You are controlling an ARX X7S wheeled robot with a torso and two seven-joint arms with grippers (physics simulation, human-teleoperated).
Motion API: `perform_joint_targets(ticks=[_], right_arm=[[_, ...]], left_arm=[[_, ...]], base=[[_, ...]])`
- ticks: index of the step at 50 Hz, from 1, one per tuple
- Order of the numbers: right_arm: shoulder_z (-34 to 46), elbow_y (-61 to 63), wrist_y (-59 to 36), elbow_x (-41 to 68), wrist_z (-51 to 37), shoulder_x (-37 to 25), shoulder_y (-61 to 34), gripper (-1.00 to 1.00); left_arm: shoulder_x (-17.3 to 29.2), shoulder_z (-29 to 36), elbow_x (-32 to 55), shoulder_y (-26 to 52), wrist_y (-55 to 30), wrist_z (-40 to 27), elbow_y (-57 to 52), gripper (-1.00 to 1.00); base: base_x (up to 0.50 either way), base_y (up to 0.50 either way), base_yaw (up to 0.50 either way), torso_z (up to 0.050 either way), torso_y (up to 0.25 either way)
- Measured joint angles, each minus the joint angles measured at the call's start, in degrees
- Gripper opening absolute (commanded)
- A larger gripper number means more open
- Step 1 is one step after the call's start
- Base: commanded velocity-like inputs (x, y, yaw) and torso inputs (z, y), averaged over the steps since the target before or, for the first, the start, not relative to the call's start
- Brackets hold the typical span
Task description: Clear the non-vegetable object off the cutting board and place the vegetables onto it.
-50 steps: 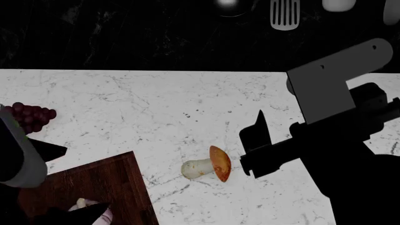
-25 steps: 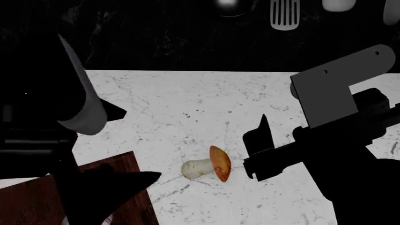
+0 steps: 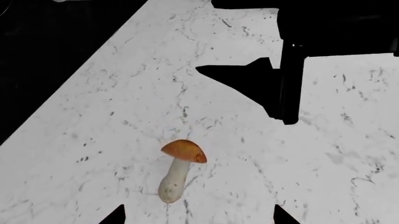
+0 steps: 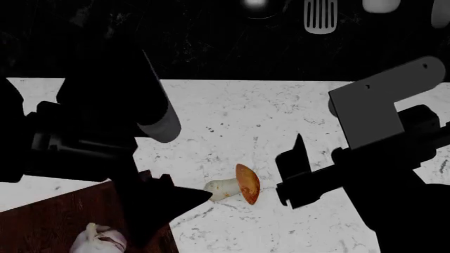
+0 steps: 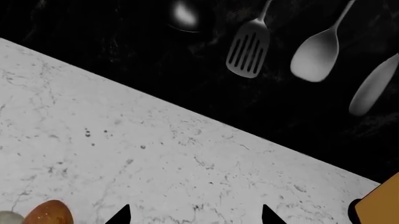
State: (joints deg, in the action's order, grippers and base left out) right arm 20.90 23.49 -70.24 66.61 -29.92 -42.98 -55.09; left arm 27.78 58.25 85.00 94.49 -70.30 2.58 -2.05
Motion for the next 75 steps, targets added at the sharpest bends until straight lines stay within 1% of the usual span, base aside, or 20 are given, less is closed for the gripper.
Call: perform_joint_targets(ticks=[20,31,51,64,75], right_arm=[[-0.2,0.2,2.8,-0.9,0.7,-1.2,3.3,1.0],[0.0,0.1,3.9,-1.4,1.1,-1.6,4.5,1.0],[-0.6,0.8,5.1,-1.0,0.9,-2.8,6.5,1.0],[-1.0,1.3,6.2,-0.8,0.8,-3.4,8.4,1.0],[-1.3,1.7,6.9,-0.6,0.7,-3.8,9.3,1.0]], left_arm=[[-4.2,5.3,-10.8,-2.5,5.9,6.5,4.4,1.0],[-6.7,7.3,-15.6,-4.3,10.1,8.8,8.2,1.0],[-11.0,9.3,-20.2,-8.1,16.2,11.1,13.9,1.0],[-12.6,10.8,-21.7,-11.1,17.6,10.2,15.2,1.0],[-13.8,12.2,-23.5,-12.1,19.0,10.9,18.2,1.0]], base=[[0.0,0.0,0.0,0.0,0.0],[0.0,0.0,0.0,0.0,0.0],[0.0,0.0,0.0,0.0,0.0],[0.0,0.0,0.0,0.0,0.0],[0.0,0.0,0.0,0.0,0.0]])
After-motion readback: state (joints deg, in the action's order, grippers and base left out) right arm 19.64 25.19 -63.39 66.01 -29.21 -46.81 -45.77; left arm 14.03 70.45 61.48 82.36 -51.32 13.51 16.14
